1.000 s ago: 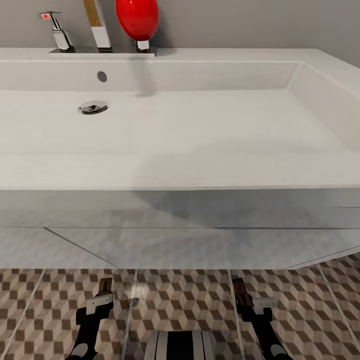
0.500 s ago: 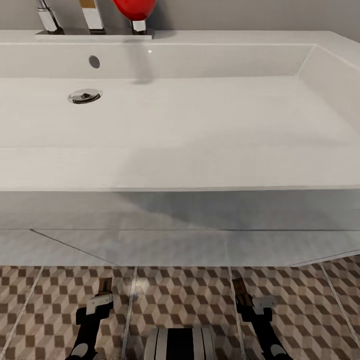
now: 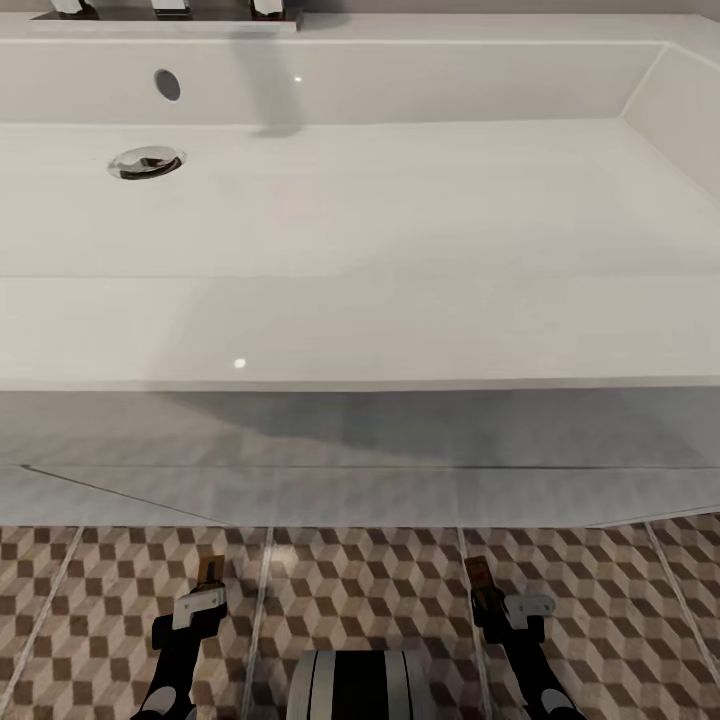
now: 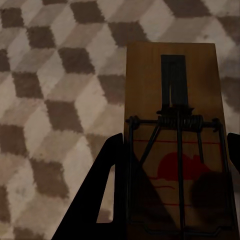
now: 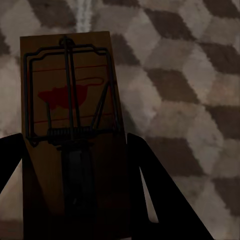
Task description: Take the four mousetraps from the cabinet in the bathroom and place them on the bathroom floor. Make sure all four end up on the same floor surface, and ensure that at least two of them are either under or directly next to the same bathroom sink.
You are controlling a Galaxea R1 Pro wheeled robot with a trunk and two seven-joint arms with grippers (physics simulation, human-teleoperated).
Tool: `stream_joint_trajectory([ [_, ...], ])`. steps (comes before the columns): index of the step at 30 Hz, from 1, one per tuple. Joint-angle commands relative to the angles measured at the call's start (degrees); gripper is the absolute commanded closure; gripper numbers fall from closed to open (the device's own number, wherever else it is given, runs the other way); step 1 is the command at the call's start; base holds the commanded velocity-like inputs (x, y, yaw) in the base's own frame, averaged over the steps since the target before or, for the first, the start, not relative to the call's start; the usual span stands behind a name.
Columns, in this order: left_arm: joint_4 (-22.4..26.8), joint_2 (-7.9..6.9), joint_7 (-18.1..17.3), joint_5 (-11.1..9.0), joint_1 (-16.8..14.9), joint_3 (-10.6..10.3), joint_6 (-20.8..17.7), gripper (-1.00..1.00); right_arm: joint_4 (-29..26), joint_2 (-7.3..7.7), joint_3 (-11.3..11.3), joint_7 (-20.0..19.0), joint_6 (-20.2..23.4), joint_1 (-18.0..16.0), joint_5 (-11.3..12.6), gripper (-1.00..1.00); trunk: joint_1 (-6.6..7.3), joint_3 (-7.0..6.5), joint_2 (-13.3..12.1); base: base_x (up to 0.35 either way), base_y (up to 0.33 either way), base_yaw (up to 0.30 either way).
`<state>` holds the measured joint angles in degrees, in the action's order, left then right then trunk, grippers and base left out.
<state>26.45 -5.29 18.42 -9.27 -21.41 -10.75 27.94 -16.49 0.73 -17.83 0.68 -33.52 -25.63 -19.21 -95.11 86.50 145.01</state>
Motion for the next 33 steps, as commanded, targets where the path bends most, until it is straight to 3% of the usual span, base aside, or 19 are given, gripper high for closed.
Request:
stream_joint_trajectory([
  [1, -0.02, -0.07, 0.39, -0.49, -0.03, -0.50, 0.19, 1.00, 0.06, -0.03, -0.43, -0.15, -0.23, -0.04, -0.43, 1.00, 0.01, 0.03, 0.01, 0.000, 0.000, 0.000],
  [33, -0.03, -0.07, 0.39, -0.49, -0.03, -0.50, 0.19, 1.00, 0.10, -0.03, -0.39, -0.13, -0.23, -0.04, -0.48, 1.00, 0.01, 0.03, 0.01, 0.000, 0.000, 0.000],
])
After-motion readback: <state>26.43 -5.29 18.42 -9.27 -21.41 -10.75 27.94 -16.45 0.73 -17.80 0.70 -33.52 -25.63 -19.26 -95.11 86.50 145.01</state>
